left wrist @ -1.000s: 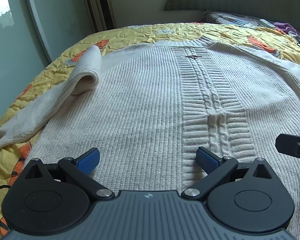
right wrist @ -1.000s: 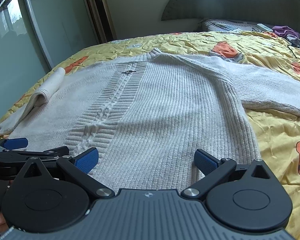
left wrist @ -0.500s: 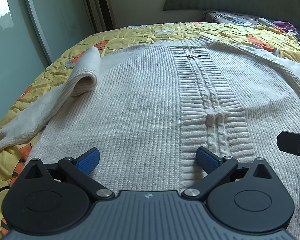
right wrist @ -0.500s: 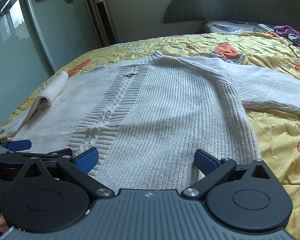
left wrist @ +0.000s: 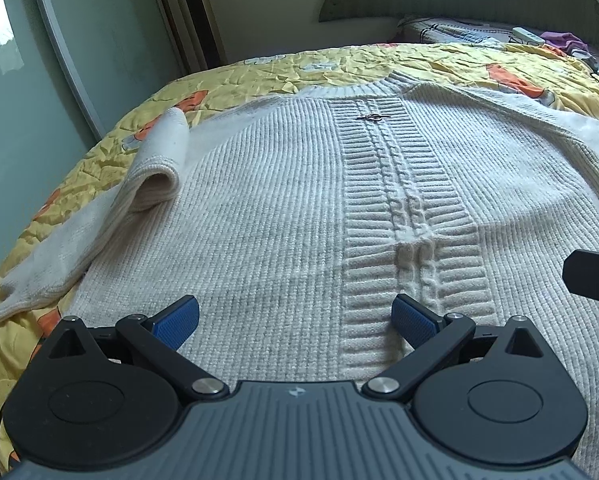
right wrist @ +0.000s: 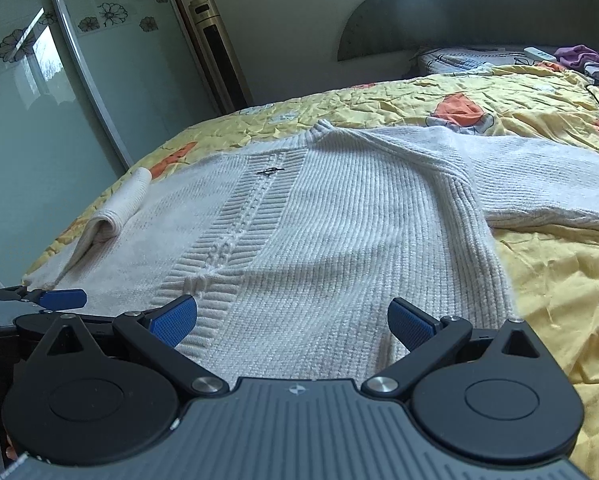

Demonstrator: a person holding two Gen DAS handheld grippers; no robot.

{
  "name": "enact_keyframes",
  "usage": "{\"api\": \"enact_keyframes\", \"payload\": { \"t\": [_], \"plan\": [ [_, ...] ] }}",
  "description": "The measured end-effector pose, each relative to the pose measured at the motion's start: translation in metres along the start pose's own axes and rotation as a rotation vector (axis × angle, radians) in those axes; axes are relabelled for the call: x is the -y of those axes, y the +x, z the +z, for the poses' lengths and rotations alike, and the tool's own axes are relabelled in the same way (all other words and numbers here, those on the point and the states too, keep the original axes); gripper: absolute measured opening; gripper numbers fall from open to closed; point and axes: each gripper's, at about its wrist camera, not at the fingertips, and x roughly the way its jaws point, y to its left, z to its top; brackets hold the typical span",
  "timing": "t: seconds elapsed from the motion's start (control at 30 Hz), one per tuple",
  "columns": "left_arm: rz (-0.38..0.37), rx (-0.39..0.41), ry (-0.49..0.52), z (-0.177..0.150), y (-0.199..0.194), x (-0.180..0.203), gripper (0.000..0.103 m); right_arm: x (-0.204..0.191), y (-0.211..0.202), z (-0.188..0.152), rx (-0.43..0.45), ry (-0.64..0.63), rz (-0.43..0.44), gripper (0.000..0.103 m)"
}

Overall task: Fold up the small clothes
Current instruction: 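Reach the right tool to the outstretched sleeve cuff and grasp it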

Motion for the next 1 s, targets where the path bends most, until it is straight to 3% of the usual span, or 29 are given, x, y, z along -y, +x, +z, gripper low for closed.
{"api": "enact_keyframes", "payload": {
  "t": [0.37, 0.63, 0.7, 0.83, 0.93, 1.0],
  "plan": [
    [-0.014, 0.009, 0.024, 0.014, 0.001, 0.02, 0.103, 0.021, -0.008, 0.007, 0.018, 0.059, 0.09, 0.103],
    [-0.02, 0.011, 0.042, 0.018, 0.002, 0.031, 0.103, 0.075, -0.026, 0.018, 0.09, 0.175, 0.036, 0.103],
    [-0.024, 0.012, 0.046, 0.018, 0.002, 0.032, 0.103, 0.102, -0.032, 0.02, 0.113, 0.25, 0.001, 0.103],
    [-0.028, 0.009, 0.055, 0.017, 0.004, 0.034, 0.103, 0.178, -0.044, 0.015, 0.165, 0.53, -0.009, 0.102],
    [-0.032, 0.006, 0.056, 0.017, 0.005, 0.035, 0.103, 0.234, -0.052, 0.0, 0.253, 0.74, 0.029, 0.092],
    [-0.033, 0.004, 0.059, 0.018, 0.006, 0.036, 0.103, 0.263, -0.053, -0.007, 0.315, 0.818, 0.047, 0.075]
  ]
}}
